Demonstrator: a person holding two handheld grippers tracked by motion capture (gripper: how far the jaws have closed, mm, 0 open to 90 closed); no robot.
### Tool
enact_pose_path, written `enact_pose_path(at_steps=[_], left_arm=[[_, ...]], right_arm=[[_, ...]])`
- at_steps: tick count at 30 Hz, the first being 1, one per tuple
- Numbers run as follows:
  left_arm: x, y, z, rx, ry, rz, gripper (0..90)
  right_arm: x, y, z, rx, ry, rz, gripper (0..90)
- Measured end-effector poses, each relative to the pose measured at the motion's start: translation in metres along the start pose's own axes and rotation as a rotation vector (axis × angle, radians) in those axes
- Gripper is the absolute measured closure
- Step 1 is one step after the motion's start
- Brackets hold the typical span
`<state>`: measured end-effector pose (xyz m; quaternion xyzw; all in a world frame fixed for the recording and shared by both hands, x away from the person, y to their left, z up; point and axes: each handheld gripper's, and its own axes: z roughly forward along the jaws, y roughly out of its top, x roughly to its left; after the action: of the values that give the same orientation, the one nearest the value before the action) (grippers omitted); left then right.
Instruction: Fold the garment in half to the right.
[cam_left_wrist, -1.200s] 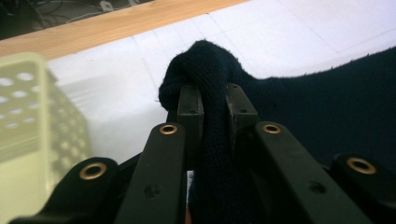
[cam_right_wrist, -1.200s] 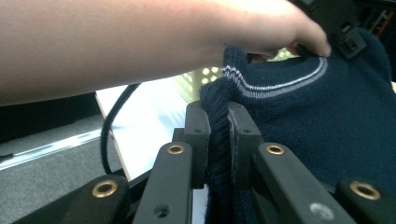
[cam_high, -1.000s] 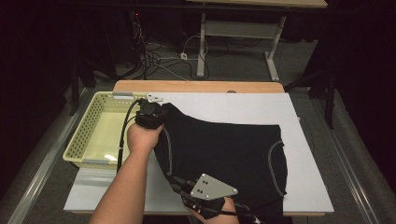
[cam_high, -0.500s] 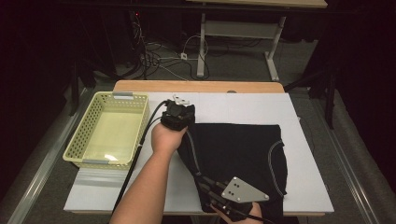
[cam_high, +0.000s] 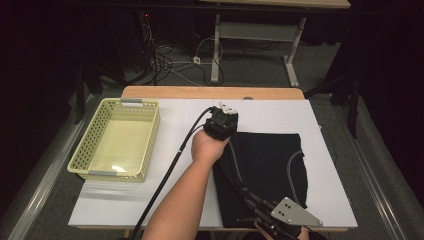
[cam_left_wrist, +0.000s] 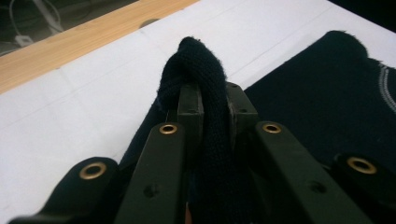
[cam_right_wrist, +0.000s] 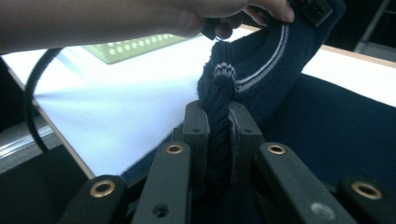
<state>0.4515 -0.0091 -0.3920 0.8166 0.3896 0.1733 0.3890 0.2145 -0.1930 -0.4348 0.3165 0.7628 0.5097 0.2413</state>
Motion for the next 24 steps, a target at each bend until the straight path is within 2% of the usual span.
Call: enact_pose_path(at_steps=[7,13,19,24], left_arm=[[-0.017,0.004,0.018,0.003,-0.036,0.01,78.4],[-0.03,0.004,0.034,0.005,-0.067,0.003,78.3],[-0.041,0.001,0.054,0.021,-0.098,-0.01,78.0],[-0.048,-0.002,0.067,0.033,-0.114,-0.015,77.5]], right_arm=[[-0.011,-0.012,-0.013,0.02,-0.045,0.014,80.5],[-0.017,-0.022,-0.023,0.057,-0.074,0.005,80.4],[-0.023,-0.031,-0.031,0.086,-0.088,0.009,80.4],[-0.027,-0.039,-0.035,0.091,-0.094,0.034,80.4]])
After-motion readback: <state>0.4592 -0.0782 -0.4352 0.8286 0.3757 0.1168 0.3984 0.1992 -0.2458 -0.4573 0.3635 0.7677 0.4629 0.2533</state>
